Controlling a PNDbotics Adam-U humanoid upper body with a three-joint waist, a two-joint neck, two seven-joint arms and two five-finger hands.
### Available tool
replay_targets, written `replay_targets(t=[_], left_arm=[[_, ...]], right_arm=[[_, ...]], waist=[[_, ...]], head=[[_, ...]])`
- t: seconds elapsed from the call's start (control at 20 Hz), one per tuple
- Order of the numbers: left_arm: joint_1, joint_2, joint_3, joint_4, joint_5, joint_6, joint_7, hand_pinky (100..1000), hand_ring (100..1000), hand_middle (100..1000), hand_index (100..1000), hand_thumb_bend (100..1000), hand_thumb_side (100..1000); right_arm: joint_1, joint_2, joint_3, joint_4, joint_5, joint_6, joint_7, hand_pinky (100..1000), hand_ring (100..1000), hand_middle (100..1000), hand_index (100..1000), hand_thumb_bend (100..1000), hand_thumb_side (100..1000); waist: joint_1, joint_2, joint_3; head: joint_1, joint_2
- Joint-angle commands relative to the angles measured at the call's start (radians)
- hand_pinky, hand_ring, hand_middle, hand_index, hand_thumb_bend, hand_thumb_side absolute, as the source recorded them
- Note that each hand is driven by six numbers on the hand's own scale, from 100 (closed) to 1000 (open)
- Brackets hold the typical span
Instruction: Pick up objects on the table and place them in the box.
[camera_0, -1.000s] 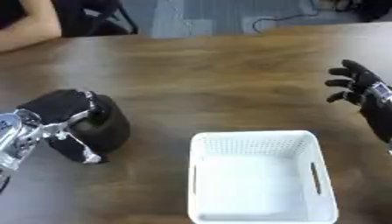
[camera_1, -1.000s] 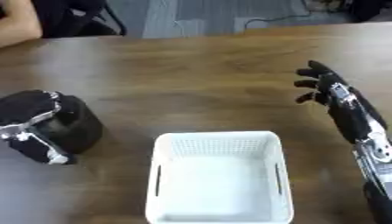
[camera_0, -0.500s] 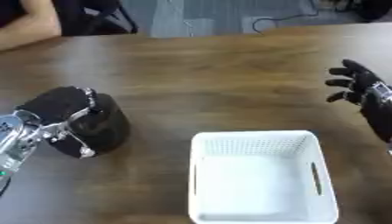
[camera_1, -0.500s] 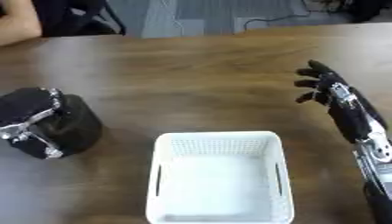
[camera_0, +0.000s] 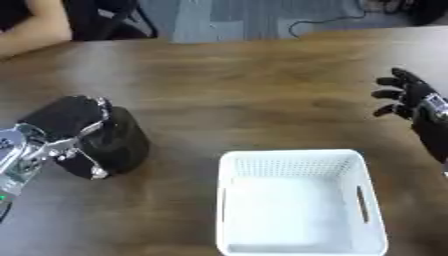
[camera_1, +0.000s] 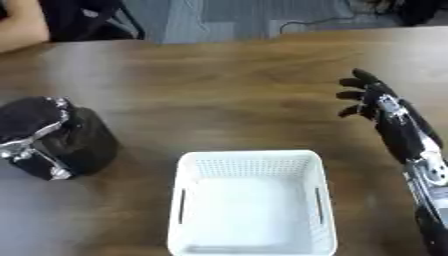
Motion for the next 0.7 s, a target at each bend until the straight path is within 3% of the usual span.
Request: replay_targets(t=[0.05,0.3,0.4,0.55,0.65,0.7], left_arm=[[-0.009,0.021,0.018,-0.016,-0.005,-0.003,0.003,100,100,307,411,688,195],[-0.008,0.018,0.018,-0.009,-0.005,-0.006,0.007,100,100,329,421,690,201],[-0.009,0.016,0.013,-0.003,-0.001,-0.011,0.009,100,100,339,442,626,213],[-0.010,0.019,-0.001,0.013,0.005,-0.036,-0.004,100,100,328,449,440,104],[-0.012,0.020,-0.002,0.016,0.002,-0.047,-0.013,100,100,267,415,174,100],[-0.013,0.020,-0.002,0.015,0.000,-0.049,-0.013,100,100,217,383,100,131]], right_arm=[[-0.014,-0.013,-0.009,-0.017,0.000,-0.003,0.000,655,826,864,1000,100,1000],[-0.015,-0.013,-0.009,-0.017,-0.001,-0.004,0.000,655,826,863,1000,100,1000],[-0.016,-0.013,-0.009,-0.017,-0.001,-0.004,0.001,655,826,863,1000,100,1000],[-0.016,-0.013,-0.009,-0.017,0.000,-0.004,0.001,655,826,863,1000,100,1000],[-0.015,-0.014,-0.010,-0.016,0.000,-0.004,0.000,655,826,863,1000,100,1000],[-0.015,-0.014,-0.010,-0.016,0.000,-0.005,0.000,655,826,863,1000,100,1000]], waist=[[-0.002,-0.018,0.002],[-0.003,-0.018,0.002],[-0.004,-0.018,0.001],[-0.004,-0.017,-0.002],[-0.004,-0.017,-0.002],[-0.004,-0.017,-0.001]], head=[[0.000,-0.012],[0.001,-0.014],[0.002,-0.015],[0.004,-0.016],[0.003,-0.016],[0.003,-0.016]])
